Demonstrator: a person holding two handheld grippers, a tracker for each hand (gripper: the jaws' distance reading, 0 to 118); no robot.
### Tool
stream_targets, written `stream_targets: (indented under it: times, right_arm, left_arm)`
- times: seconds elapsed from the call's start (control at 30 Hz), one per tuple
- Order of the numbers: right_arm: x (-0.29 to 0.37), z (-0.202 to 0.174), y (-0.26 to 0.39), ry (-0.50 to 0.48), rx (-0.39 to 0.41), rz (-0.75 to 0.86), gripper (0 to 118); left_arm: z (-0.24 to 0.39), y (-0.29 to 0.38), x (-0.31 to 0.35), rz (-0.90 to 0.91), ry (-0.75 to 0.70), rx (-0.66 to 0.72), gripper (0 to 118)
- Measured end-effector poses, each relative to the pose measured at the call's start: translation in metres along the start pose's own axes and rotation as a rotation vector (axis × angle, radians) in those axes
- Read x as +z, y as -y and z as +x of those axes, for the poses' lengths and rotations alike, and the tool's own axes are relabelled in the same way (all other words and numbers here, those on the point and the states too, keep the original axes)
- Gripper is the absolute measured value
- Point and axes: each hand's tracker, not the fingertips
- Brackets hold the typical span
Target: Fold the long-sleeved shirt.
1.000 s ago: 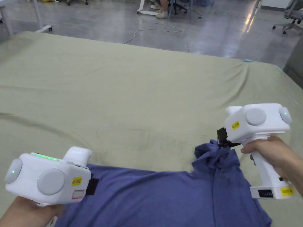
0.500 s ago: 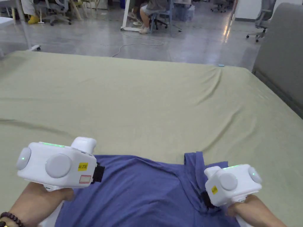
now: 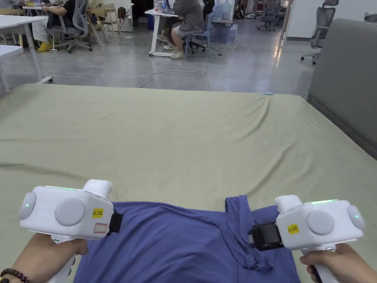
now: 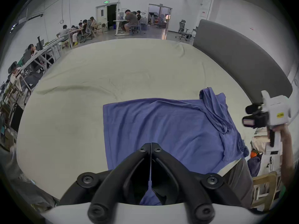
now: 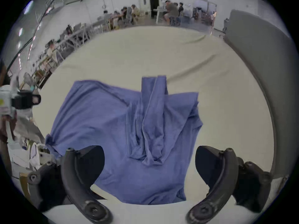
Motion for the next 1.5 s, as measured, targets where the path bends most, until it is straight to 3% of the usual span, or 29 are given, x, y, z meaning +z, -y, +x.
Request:
stream_targets:
  times: [0.03, 0.07, 0.1, 0.23, 0.27, 0.33, 0.37, 0.4, 0.47, 0.67, 0.73, 0.8, 0.83, 0.87, 0.9, 0.93, 1.03, 1.13, 1.23, 1.27, 1.33, 1.37, 1.43, 1.5]
  right_arm:
    - [0.005, 0.0, 0.0, 0.004, -0.011, 0.001, 100]
    - [0.009, 0.0, -0.002, 0.013, -0.006, 0.009, 69]
    - [0.009, -0.001, -0.002, 0.016, 0.002, 0.013, 2]
    - [0.006, -0.003, -0.005, 0.001, 0.034, 0.011, 0]
    - [0.004, -0.003, -0.006, -0.005, 0.034, 0.008, 0]
    - [-0.004, -0.005, -0.008, -0.009, 0.036, -0.003, 0]
    - [-0.007, -0.005, -0.009, -0.015, 0.037, -0.013, 0]
    - [-0.01, -0.004, -0.009, -0.019, 0.039, -0.025, 0]
    - [-0.019, -0.005, -0.009, -0.026, 0.044, -0.041, 0]
    - [-0.046, 0.013, -0.021, -0.008, 0.02, -0.094, 0]
    - [-0.05, 0.024, -0.033, 0.007, -0.006, -0.075, 4]
    - [-0.054, 0.04, -0.051, 0.059, -0.049, -0.019, 6]
    - [-0.057, 0.046, -0.061, 0.087, -0.054, -0.004, 12]
    - [-0.064, 0.055, -0.071, 0.119, -0.08, 0.008, 29]
    - [-0.071, 0.064, -0.082, 0.133, -0.113, 0.004, 57]
    - [-0.077, 0.071, -0.091, 0.129, -0.12, -0.008, 68]
    - [-0.104, 0.089, -0.116, 0.127, -0.154, -0.091, 66]
    - [-0.129, 0.094, -0.128, 0.142, -0.157, -0.149, 66]
    - [-0.15, 0.091, -0.131, 0.098, -0.178, -0.226, 65]
    - [-0.157, 0.089, -0.128, 0.086, -0.186, -0.252, 59]
    - [-0.171, 0.08, -0.123, 0.077, -0.152, -0.325, 27]
    - [-0.179, 0.076, -0.119, 0.07, -0.133, -0.356, 18]
    - [-0.174, 0.069, -0.116, 0.128, -0.103, -0.274, 5]
    - [-0.163, 0.066, -0.116, 0.126, -0.115, -0.242, 3]
  left_arm:
    - [-0.003, -0.001, -0.005, -0.01, -0.005, 0.0, 0]
    - [-0.006, -0.002, -0.012, -0.022, -0.013, 0.003, 0]
    - [-0.01, -0.003, -0.02, -0.032, -0.022, 0.006, 0]
    - [-0.041, -0.026, -0.057, -0.05, -0.078, 0.097, 0]
    - [-0.052, -0.036, -0.071, -0.061, -0.096, 0.125, 9]
    - [-0.071, -0.049, -0.096, -0.075, -0.135, 0.161, 61]
    - [-0.08, -0.054, -0.11, -0.098, -0.148, 0.165, 81]
    - [-0.088, -0.061, -0.125, -0.122, -0.183, 0.17, 86]
    - [-0.098, -0.069, -0.146, -0.14, -0.261, 0.181, 86]
    - [-0.112, -0.082, -0.195, -0.18, -0.239, 0.214, 86]
    - [-0.111, -0.083, -0.204, -0.186, -0.199, 0.207, 79]
    - [-0.103, -0.083, -0.206, -0.198, -0.254, 0.156, 76]
    - [-0.097, -0.085, -0.204, -0.204, -0.261, 0.12, 69]
    - [-0.091, -0.088, -0.197, -0.202, -0.243, 0.09, 53]
    - [-0.085, -0.089, -0.192, -0.188, -0.228, 0.06, 13]
    - [-0.08, -0.092, -0.185, -0.171, -0.181, 0.033, 0]
    - [-0.067, -0.093, -0.17, -0.152, -0.198, -0.046, 0]
    - [-0.072, -0.095, -0.158, -0.139, -0.168, -0.01, 0]
    - [-0.077, -0.095, -0.15, -0.135, -0.159, 0.011, 0]
    - [-0.078, -0.095, -0.148, -0.134, -0.162, 0.009, 0]
    - [-0.079, -0.093, -0.144, -0.133, -0.169, 0.007, 0]
    - [-0.08, -0.092, -0.142, -0.131, -0.171, 0.012, 0]
    - [-0.083, -0.091, -0.137, -0.126, -0.158, 0.024, 0]
    - [-0.08, -0.087, -0.128, -0.122, -0.155, 0.034, 0]
